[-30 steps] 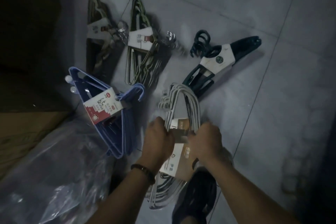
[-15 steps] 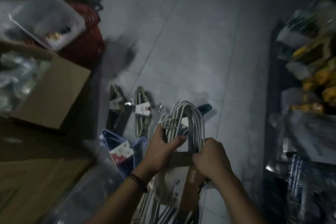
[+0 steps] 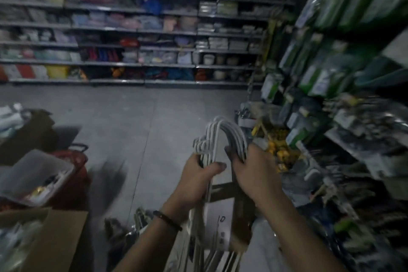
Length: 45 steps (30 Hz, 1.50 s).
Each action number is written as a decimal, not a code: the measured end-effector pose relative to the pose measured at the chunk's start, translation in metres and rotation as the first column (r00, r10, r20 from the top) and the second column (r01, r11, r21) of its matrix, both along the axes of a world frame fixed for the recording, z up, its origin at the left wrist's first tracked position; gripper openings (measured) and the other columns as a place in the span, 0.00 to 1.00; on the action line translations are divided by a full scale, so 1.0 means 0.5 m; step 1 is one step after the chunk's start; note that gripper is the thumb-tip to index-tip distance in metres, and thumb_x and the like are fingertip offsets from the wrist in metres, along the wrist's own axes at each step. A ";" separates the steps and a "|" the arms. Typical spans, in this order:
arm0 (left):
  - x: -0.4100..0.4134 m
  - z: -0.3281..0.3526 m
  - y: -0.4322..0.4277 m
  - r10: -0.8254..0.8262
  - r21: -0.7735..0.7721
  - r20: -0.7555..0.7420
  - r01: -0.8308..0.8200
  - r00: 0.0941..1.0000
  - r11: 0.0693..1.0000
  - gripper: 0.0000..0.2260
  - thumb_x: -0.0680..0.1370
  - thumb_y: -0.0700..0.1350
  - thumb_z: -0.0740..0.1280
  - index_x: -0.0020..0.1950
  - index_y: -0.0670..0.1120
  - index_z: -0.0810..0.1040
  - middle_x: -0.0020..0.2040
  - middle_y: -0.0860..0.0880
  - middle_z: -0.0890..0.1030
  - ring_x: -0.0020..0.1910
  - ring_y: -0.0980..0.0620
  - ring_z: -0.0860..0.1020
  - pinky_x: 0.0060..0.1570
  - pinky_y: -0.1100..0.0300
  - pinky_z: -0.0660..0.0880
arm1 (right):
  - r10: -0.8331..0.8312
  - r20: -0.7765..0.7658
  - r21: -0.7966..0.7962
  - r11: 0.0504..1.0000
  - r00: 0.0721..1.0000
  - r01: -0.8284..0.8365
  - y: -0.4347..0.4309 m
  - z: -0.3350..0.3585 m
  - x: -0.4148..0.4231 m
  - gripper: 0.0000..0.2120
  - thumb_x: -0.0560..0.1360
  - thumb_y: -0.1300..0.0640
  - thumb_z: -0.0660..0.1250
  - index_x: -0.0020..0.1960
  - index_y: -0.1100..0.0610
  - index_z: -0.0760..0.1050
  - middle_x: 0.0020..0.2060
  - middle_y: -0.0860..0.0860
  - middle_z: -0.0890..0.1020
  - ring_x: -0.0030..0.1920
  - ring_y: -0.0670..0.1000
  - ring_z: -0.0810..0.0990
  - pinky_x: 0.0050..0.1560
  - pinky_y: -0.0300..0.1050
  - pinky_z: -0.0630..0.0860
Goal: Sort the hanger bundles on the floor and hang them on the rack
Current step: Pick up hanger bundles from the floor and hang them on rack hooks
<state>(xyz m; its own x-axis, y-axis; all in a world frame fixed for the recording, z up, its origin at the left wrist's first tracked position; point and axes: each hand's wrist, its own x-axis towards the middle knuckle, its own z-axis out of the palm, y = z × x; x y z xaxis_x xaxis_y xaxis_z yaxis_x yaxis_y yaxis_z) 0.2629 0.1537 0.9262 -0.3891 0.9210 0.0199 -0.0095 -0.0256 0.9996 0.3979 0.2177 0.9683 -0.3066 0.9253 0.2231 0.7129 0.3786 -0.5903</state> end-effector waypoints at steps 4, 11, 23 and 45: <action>0.051 0.136 -0.003 -0.149 0.069 -0.053 0.152 0.988 0.986 0.10 0.79 0.35 0.70 0.49 0.50 0.77 0.29 0.60 0.79 0.29 0.60 0.78 0.34 0.61 0.76 | -0.113 -0.026 0.116 0.986 0.993 0.116 -0.013 0.127 0.055 0.26 0.80 0.31 0.58 0.55 0.53 0.76 0.34 0.48 0.76 0.35 0.53 0.77 0.34 0.46 0.73; 0.165 0.268 -0.013 -0.236 0.184 -0.234 0.281 0.943 0.942 0.08 0.77 0.39 0.74 0.55 0.43 0.82 0.44 0.54 0.86 0.46 0.55 0.85 0.45 0.65 0.78 | -0.088 -0.176 0.289 0.947 0.981 0.136 -0.034 0.288 0.183 0.32 0.80 0.40 0.66 0.81 0.32 0.56 0.32 0.50 0.83 0.28 0.49 0.80 0.29 0.47 0.78; 0.402 0.393 0.121 -0.304 0.063 -0.304 0.338 0.903 0.939 0.32 0.67 0.75 0.52 0.37 0.49 0.78 0.35 0.46 0.78 0.34 0.49 0.76 0.39 0.57 0.71 | -0.170 -0.090 0.359 0.913 0.981 0.191 0.047 0.469 0.513 0.09 0.85 0.55 0.63 0.57 0.51 0.82 0.42 0.55 0.84 0.41 0.59 0.81 0.39 0.51 0.76; 0.699 0.653 0.363 -0.840 0.137 -0.090 0.842 0.535 0.522 0.12 0.71 0.47 0.78 0.47 0.40 0.83 0.35 0.46 0.82 0.26 0.52 0.79 0.25 0.60 0.79 | -0.578 0.005 0.546 0.685 0.816 0.482 0.085 0.639 0.890 0.07 0.81 0.54 0.63 0.46 0.49 0.78 0.38 0.48 0.82 0.36 0.52 0.81 0.34 0.48 0.79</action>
<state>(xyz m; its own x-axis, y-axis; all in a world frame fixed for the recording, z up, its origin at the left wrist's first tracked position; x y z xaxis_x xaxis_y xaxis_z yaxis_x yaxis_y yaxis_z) 0.6123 0.3354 1.2528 0.5656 0.8046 0.1807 -0.0948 -0.1542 0.9835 0.8431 0.2604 1.2876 0.1245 0.7125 0.6906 0.9525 0.1090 -0.2842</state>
